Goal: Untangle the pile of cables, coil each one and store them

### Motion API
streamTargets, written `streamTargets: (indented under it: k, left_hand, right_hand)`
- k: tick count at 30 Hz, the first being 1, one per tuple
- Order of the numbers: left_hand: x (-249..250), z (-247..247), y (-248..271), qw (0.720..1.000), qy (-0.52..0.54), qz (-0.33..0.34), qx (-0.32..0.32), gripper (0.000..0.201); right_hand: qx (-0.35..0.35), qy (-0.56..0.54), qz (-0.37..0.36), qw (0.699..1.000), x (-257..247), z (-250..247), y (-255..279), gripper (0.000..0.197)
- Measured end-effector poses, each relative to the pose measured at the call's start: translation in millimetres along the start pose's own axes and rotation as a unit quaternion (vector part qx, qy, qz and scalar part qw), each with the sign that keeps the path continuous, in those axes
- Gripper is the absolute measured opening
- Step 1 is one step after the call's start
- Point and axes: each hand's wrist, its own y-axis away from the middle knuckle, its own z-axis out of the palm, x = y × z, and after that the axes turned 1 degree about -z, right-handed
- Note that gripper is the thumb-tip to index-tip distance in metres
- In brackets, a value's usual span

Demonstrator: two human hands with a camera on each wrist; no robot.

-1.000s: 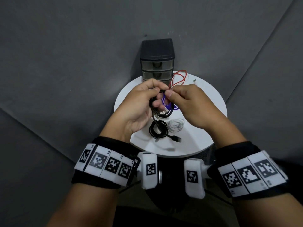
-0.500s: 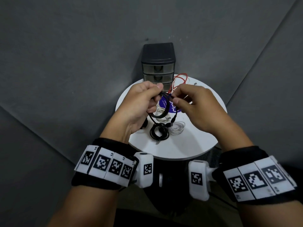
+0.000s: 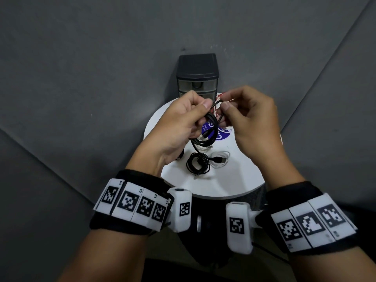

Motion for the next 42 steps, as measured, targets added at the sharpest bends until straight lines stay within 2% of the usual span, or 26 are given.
streamTargets:
  k: [5,8,12,16,18,21,23,25,29,33,36,39,42]
  left_hand:
    - [-4,5,1,0.999,0.033,0.014,0.039,0.023]
    - [-6,6,3,0.998,0.035,0.019,0.051,0.018]
    - [-11,4,3,0.999,0.017,0.024,0.044,0.013]
    - [-19,4,5,0.999,0.005,0.008,0.053,0.012]
    - [-20,4,5,0.998,0.010,0.001,0.063,0.013]
    - [-20,1,1,0.996,0.034,0.005,0.080,0.013]
    - [-18,0,-2,0.994,0.044,0.009,0.096,0.013]
    - [-18,-2,-4,0.993,0.044,0.011,0.112,0.015]
    - [-26,-4,-7,0.991,-0.022,0.008,0.130,0.014]
    - [-35,1,-8,0.989,-0.075,-0.002,0.125,0.012]
    - [-34,6,-9,0.988,-0.092,-0.009,0.120,0.015]
    - [-27,10,-10,0.991,-0.075,-0.022,0.112,0.021]
    - [-20,10,-9,0.995,0.003,-0.035,0.091,0.027]
  right_hand:
    - [-0.039,-0.028,0.041,0.998,2,2,8,0.013]
    - [-0.082,-0.038,0.041,0.995,3,2,10,0.021]
    - [-0.156,0.044,0.012,0.987,8,1,12,0.018]
    - [-0.226,0.067,0.023,0.972,10,-5,10,0.016]
    - [-0.269,0.037,0.054,0.961,10,-10,9,0.008]
    - [-0.339,0.039,0.095,0.935,13,-16,10,0.019]
    - [-0.368,0.077,0.094,0.922,18,-16,13,0.013]
    - [-0.365,0.103,0.099,0.920,20,-18,15,0.003]
    - [-0.337,0.114,0.086,0.931,11,-26,12,0.007]
    - [-0.246,0.080,0.052,0.964,1,-28,6,0.017]
    - [-0.208,0.030,0.039,0.977,-1,-26,4,0.021]
    - [-0.172,-0.006,0.029,0.985,1,-20,5,0.025]
    - [-0.137,-0.001,-0.007,0.991,1,-17,7,0.025]
